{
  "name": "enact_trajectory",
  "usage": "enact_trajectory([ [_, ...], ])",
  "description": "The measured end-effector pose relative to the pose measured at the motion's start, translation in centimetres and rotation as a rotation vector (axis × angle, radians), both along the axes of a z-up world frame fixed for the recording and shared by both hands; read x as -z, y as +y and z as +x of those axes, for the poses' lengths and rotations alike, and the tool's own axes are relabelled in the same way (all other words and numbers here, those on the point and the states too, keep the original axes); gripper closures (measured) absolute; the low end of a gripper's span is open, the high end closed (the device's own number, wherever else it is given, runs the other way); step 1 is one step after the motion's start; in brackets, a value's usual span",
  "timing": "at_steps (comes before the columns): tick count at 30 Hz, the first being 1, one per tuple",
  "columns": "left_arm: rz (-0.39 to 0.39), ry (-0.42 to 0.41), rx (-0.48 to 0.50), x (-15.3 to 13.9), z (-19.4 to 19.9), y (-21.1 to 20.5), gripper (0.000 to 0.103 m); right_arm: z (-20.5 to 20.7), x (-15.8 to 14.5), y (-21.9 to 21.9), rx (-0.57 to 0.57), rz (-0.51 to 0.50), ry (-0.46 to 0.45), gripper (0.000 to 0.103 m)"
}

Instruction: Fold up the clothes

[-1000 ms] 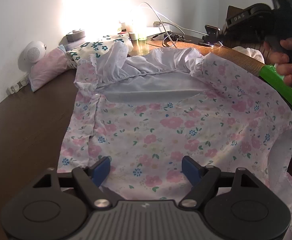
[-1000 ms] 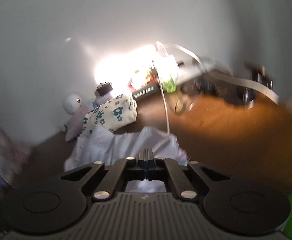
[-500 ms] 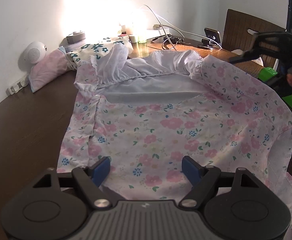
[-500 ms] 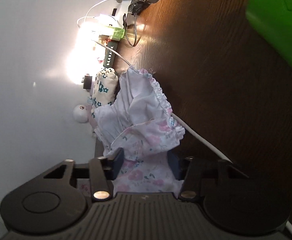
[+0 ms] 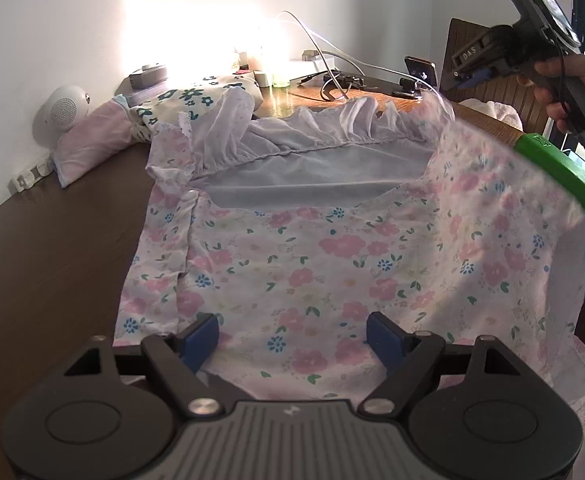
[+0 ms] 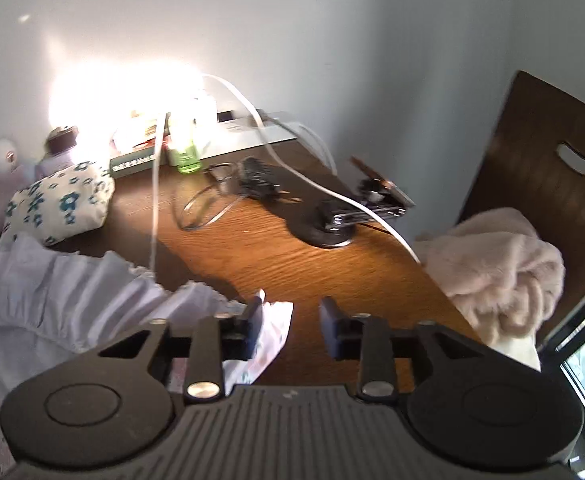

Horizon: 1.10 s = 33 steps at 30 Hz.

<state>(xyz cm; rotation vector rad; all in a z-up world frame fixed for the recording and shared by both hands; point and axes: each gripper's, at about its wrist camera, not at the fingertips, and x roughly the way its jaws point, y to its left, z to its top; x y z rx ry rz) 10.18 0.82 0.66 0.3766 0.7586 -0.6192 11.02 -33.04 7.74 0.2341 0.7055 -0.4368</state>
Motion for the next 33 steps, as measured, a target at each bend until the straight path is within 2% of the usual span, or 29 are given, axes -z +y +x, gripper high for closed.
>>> enact_trajectory([
  [1,0.000,-0.004,-0.002,0.0,-0.1,0.0,0.022,-1.5,-0.2,-0.3,0.007,0.044,-0.061,0.057],
  [3,-0.001,-0.005,-0.005,0.0,-0.1,0.0,0.022,-4.2,-0.8,-0.4,-0.052,0.158,-0.163,0.060],
  [4,-0.002,-0.004,-0.007,0.0,-0.1,0.0,0.022,-4.7,-0.7,0.4,-0.137,0.211,-0.169,0.070],
  [5,-0.003,-0.003,-0.009,0.0,0.0,0.0,0.021,-5.2,-0.5,1.2,-0.224,0.264,-0.173,0.076],
  [6,-0.002,-0.002,-0.010,0.0,0.0,-0.1,0.021,-5.5,-0.1,2.5,-0.316,0.299,-0.135,0.083],
  [8,0.001,-0.002,-0.014,-0.1,0.0,-0.1,0.021,-6.0,1.2,5.1,-0.387,0.274,-0.046,0.083],
  [10,0.005,-0.001,-0.021,-0.1,-0.1,-0.2,0.021,-7.0,2.4,7.6,-0.367,0.102,0.033,0.083],
  [12,0.010,-0.004,-0.032,-0.2,-0.2,-0.3,0.021,-8.6,3.1,8.9,-0.362,-0.027,0.065,0.083],
  [16,0.009,-0.012,-0.044,-0.1,-0.4,-0.3,0.021,-11.2,3.8,9.1,-0.378,0.036,0.043,0.075],
  [17,0.007,-0.012,-0.047,-0.1,-0.3,-0.3,0.020,-11.6,3.8,9.2,-0.376,0.047,0.029,0.077],
  [18,0.007,-0.008,-0.052,-0.1,-0.2,-0.3,0.019,-12.0,3.8,9.2,-0.375,0.058,0.015,0.083],
  [19,0.007,-0.004,-0.057,-0.1,-0.1,-0.3,0.017,-12.4,3.7,9.3,-0.373,0.069,0.001,0.101],
  [23,0.017,0.000,-0.072,-0.2,0.1,-0.4,0.017,-14.0,3.7,9.6,-0.366,0.114,-0.055,0.103],
  [26,0.023,-0.002,-0.080,-0.2,0.0,-0.5,0.016,-16.2,3.2,8.9,-0.349,0.150,-0.048,0.103],
  [27,0.025,-0.003,-0.083,-0.2,0.0,-0.5,0.016,-16.7,3.2,8.4,-0.338,0.178,-0.048,0.099],
  [29,0.039,-0.007,-0.079,-0.3,-0.1,-0.7,0.016,-17.0,3.6,7.9,-0.341,0.239,-0.033,0.079],
  [30,0.046,-0.010,-0.078,-0.3,-0.1,-0.8,0.016,-17.0,3.7,8.2,-0.360,0.240,-0.031,0.056],
  [31,0.054,-0.012,-0.076,-0.4,-0.2,-0.9,0.016,-17.2,3.6,8.6,-0.381,0.231,-0.047,0.049],
  [33,0.068,-0.016,-0.077,-0.4,-0.3,-1.1,0.016,-17.3,3.6,9.5,-0.420,0.207,-0.057,0.050],
])
